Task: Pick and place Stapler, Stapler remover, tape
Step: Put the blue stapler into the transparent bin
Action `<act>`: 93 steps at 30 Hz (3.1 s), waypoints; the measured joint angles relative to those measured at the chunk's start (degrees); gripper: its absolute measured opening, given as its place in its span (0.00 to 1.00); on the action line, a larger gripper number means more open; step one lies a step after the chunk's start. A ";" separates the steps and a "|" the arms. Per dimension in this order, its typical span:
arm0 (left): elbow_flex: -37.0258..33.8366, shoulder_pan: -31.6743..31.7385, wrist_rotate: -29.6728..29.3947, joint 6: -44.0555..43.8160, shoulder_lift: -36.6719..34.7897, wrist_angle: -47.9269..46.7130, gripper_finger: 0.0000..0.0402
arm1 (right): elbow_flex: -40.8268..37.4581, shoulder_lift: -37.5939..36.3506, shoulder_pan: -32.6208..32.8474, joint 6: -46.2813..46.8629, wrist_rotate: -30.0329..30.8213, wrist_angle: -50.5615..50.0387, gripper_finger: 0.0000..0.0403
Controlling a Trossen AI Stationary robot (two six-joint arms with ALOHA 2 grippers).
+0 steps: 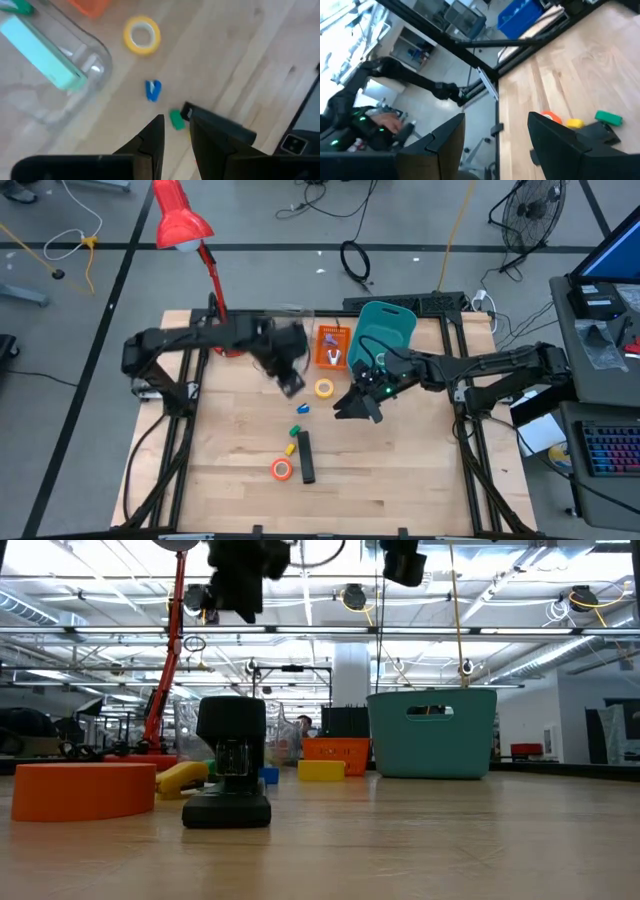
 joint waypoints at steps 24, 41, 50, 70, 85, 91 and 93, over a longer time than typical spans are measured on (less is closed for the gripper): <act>-23.42 -18.57 -20.03 -17.20 7.53 23.08 0.23 | 0.00 0.02 0.50 4.11 0.78 -6.14 0.52; -22.82 -13.85 -11.70 -5.65 7.53 31.55 0.62 | 0.00 0.02 4.19 6.07 2.79 -5.99 0.52; -22.82 -15.24 -25.10 4.11 7.53 28.51 0.75 | 0.00 0.02 4.98 5.12 0.23 -6.09 0.52; -22.97 -16.96 -25.27 6.98 15.72 26.75 0.57 | 0.00 0.02 4.98 1.88 1.91 -6.68 0.52; -22.88 -15.19 -29.03 8.77 16.08 28.39 0.55 | 0.00 0.02 6.49 2.01 3.59 -8.13 0.52; -22.84 -12.30 -28.73 9.43 16.08 28.97 0.56 | 0.00 0.02 6.69 2.01 3.69 -8.11 0.52; -22.84 -11.58 -28.71 9.66 16.06 29.67 0.56 | 0.00 0.02 6.95 2.01 3.95 -8.08 0.52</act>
